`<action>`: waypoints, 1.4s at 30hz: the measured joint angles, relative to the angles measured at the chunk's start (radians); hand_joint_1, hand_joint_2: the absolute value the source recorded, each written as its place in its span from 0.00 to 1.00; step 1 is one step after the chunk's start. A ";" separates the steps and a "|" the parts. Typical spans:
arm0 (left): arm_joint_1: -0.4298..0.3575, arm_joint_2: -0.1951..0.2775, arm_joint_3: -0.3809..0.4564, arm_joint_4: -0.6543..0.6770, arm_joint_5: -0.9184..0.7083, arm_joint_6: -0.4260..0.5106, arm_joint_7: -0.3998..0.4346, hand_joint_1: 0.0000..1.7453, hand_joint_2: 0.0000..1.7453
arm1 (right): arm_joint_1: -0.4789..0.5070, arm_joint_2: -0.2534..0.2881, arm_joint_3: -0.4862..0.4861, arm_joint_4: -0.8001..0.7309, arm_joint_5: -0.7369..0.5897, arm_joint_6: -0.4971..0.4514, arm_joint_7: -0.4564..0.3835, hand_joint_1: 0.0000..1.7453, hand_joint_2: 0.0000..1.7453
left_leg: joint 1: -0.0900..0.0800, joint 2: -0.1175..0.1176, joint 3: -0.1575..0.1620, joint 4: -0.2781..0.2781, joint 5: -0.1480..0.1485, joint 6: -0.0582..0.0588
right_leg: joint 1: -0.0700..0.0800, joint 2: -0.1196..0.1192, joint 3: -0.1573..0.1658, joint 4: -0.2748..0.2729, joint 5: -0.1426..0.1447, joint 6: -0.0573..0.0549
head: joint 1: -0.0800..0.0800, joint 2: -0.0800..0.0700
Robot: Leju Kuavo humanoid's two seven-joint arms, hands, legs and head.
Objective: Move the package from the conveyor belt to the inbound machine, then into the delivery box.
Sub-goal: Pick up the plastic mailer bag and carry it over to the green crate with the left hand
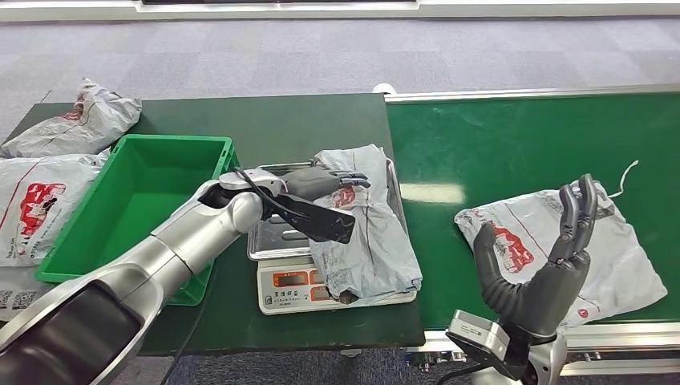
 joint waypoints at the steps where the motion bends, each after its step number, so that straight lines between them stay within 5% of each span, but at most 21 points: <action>1: 0.009 -0.007 -0.004 0.013 0.008 0.000 -0.008 0.00 1.00 | 0.005 0.000 -0.002 0.000 -0.002 0.000 0.000 0.00 1.00 | 0.000 0.000 0.000 0.000 0.000 0.000 | 0.000 0.000 0.000 0.000 0.000 0.000 | 0.000 0.000; 16: 0.097 -0.059 -0.034 0.076 0.047 -0.001 -0.021 0.00 1.00 | 0.016 0.007 -0.009 0.004 -0.016 0.012 0.000 0.00 1.00 | 0.000 -0.001 -0.001 0.000 0.000 0.000 | 0.000 0.000 0.000 0.000 0.000 0.000 | 0.000 0.000; 20: 0.114 -0.067 -0.047 0.094 0.036 0.040 -0.030 1.00 1.00 | 0.022 0.009 -0.009 0.004 -0.008 0.010 0.001 0.00 1.00 | 0.000 -0.001 -0.001 0.000 0.000 0.000 | 0.000 0.000 0.000 0.000 0.000 0.000 | 0.000 0.000; 26: 0.124 -0.065 -0.062 0.100 -0.014 0.135 -0.042 1.00 1.00 | 0.022 0.010 -0.009 0.004 -0.012 0.013 0.003 0.00 1.00 | 0.000 -0.001 -0.001 0.000 0.000 0.000 | 0.000 -0.001 0.001 0.000 0.000 0.000 | 0.000 0.000; 42: 0.114 -0.005 -0.058 0.052 -0.022 0.190 -0.010 1.00 1.00 | 0.023 0.009 -0.009 0.009 -0.041 0.005 -0.015 0.00 1.00 | 0.000 -0.001 0.000 0.000 0.001 0.000 | 0.000 0.000 0.000 0.000 0.000 0.000 | 0.000 0.000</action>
